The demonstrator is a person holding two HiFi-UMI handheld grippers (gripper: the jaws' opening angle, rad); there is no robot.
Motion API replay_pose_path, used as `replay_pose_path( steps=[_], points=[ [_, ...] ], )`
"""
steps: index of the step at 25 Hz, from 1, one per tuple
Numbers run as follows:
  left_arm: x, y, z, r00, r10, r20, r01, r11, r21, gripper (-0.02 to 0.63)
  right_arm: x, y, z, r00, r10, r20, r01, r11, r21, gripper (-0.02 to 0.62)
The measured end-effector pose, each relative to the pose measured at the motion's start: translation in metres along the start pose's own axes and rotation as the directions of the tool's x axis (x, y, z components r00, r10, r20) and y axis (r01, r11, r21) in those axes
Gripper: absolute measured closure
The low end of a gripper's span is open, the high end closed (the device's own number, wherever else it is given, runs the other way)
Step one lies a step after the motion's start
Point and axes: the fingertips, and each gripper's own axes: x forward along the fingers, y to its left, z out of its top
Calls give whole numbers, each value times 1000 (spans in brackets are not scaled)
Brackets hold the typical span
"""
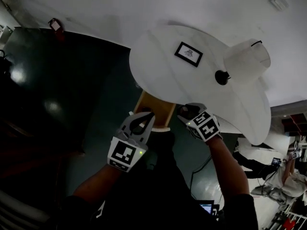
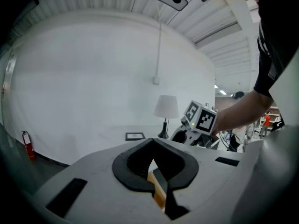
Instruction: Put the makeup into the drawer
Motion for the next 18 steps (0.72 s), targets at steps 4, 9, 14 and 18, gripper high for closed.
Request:
replay_pose_path(
  steps=[4,9,14,18],
  points=[
    [-15,1,-12,1000,-15,-8,15,1000,-20,597,10,31,4,1000,26,6,-26,1000,7,376],
    [-19,-1,-23,1000,-18,-25,17,999,-47,597,19,49,3,999,49,-1,-49,999,6,376],
    [-3,-4,-31,1000,-6,-24,5,998,-69,597,42,59,-2,996,91,-11,-92,995,-29,376],
    [5,-2,-41,999,3,-35,-6,997,-75,597,63,66,-6,993,116,-29,-118,991,-59,376]
  ],
)
